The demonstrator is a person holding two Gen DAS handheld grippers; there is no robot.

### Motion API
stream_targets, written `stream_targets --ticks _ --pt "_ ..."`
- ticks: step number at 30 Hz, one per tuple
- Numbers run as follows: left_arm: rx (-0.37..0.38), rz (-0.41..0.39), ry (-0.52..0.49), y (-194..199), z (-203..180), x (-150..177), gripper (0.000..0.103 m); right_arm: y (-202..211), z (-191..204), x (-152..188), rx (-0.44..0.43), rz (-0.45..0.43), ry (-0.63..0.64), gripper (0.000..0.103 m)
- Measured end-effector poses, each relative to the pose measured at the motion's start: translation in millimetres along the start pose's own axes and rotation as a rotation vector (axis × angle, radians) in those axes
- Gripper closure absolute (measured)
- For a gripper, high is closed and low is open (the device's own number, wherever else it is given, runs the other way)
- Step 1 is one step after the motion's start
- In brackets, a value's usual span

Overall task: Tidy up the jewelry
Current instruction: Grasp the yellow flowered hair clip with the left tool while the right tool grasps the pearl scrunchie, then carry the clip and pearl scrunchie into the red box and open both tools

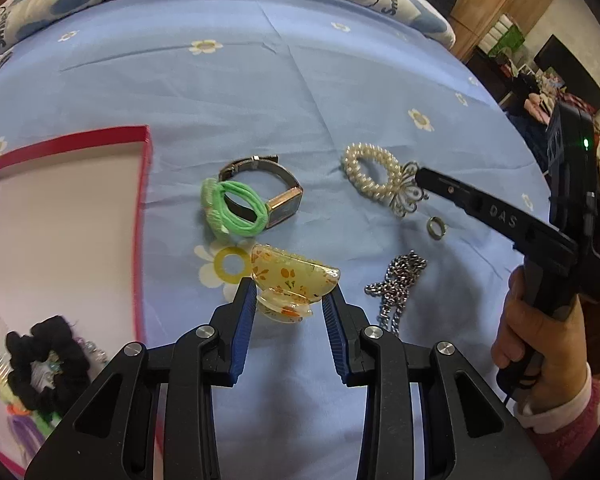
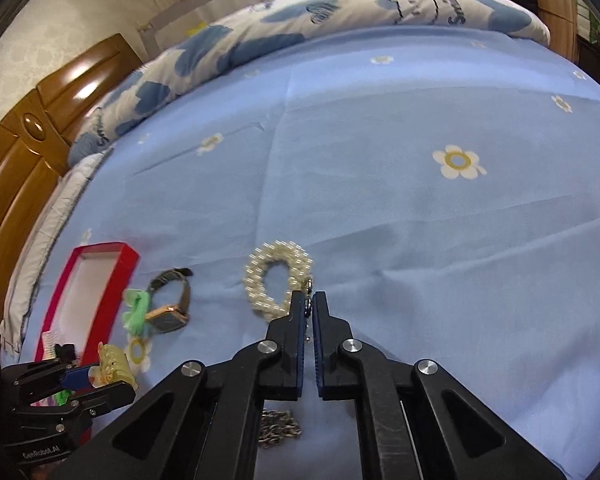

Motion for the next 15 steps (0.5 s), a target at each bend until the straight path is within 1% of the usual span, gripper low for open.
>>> stream_targets --ticks 2,6,9,15 --pt "0.0 -0.015 0.003 8 1 -1 0.071 7 7 1 -0.056 -0.004 -0.031 0.101" --pt "0.007 -0.042 0.021 22 6 -2 0.071 29 18 4 -0.101 -0.038 -0.063 0.101" --pt "0.003 -0.06 0.033 33 12 -1 0.071 45 31 6 -0.171 -0.065 -0.106 0.101" --pt "-0.011 -0.104 0.067 60 28 4 0.071 64 66 9 -0.276 -0.088 -0.124 0.101"
Point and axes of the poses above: each gripper's, at about its wrist camera, not at the fingertips, and y roughly against the way its jaws point, z to its left, x to its underside, the point moved 10 cm from there along -y, roughly the way its jaws point, and after that the axes turned 2 degrees about -z, right-handed, at the moved point
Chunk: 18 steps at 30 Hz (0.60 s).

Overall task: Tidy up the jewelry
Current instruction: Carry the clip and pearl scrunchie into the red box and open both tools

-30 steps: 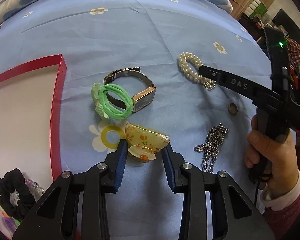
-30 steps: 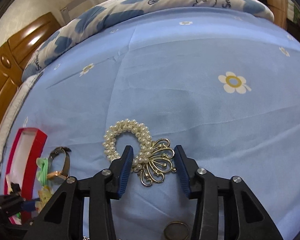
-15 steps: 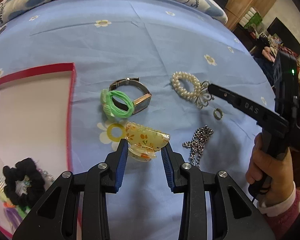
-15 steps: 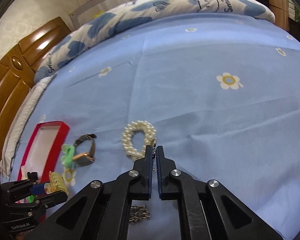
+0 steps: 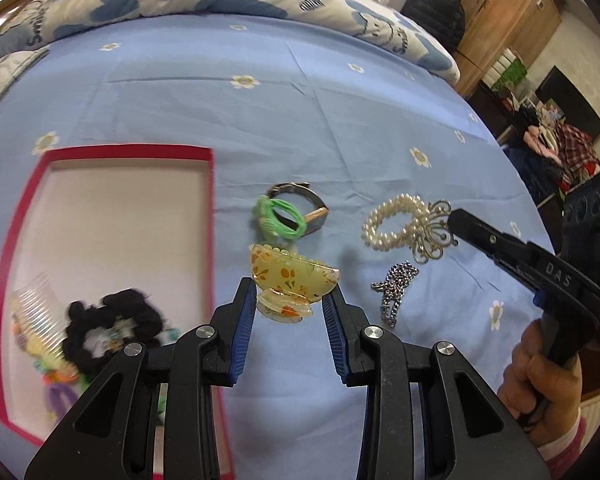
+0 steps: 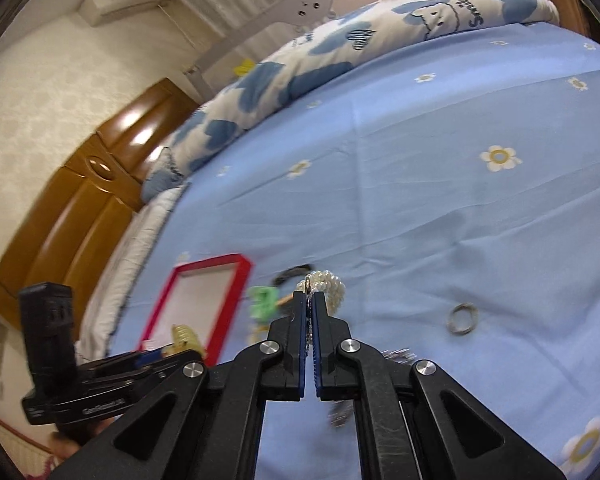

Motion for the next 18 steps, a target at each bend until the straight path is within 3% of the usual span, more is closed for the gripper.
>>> stream_targets --ticks 18 --pt "-0.119 -0.061 0.138 54 102 18 0.071 -33 116 48 -0.2 0.081 0.062 0.101"
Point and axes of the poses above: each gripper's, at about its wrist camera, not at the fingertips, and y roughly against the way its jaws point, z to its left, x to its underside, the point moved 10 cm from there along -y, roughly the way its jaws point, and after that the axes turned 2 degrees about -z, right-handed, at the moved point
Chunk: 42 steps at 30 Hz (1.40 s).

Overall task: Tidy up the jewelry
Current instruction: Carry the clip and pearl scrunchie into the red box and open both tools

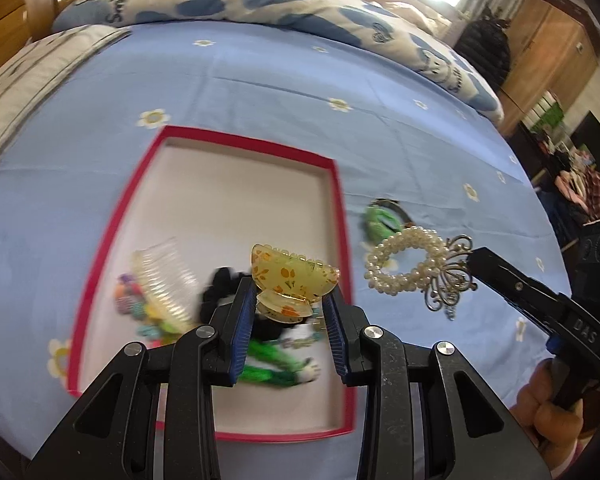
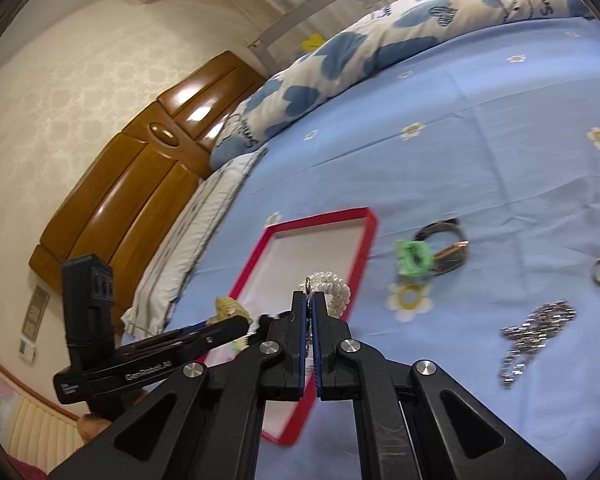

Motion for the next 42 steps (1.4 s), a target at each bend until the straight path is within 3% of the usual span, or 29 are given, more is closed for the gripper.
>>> stream_targets --ticks 13,26,36,42 --pt "-0.073 0.011 0.033 -4 48 2 0.071 -50 43 24 -0.107 0.074 -0.013 0.101" --pt "-0.117 0.088 0.037 -46 68 12 0.071 -99 12 57 0.029 0.206 -0.013 0.101" --pt "-0.128 0.107 0.024 -59 67 11 0.071 -109 7 60 0.091 0.244 0.041 0.095" --pt "-0.13 0.113 0.017 -61 67 11 0.068 -107 5 60 0.085 0.246 0.028 0.095"
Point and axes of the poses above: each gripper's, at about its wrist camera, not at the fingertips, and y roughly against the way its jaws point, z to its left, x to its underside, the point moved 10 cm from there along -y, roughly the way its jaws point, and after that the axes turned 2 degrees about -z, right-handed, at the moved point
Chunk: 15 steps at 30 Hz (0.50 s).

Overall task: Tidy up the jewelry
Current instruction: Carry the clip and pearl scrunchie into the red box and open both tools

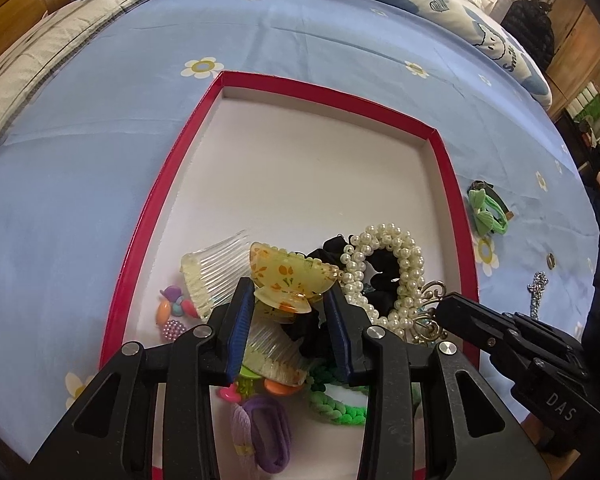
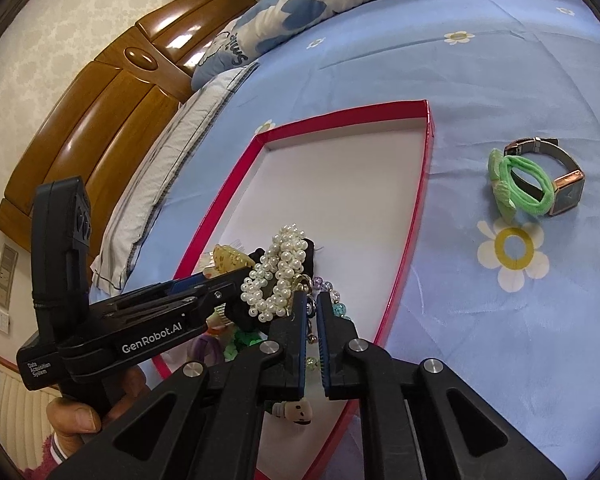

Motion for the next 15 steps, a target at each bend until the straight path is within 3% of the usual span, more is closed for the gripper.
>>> stream_targets --ticks 5,15 --pt "0.006 0.01 0.004 0 -2 0 0.061 4 -4 2 -0.003 0.001 -0.012 0.092" --pt "0.008 0.013 0.018 4 0 1 0.056 14 -1 -1 -0.016 -0.021 -0.012 0.074"
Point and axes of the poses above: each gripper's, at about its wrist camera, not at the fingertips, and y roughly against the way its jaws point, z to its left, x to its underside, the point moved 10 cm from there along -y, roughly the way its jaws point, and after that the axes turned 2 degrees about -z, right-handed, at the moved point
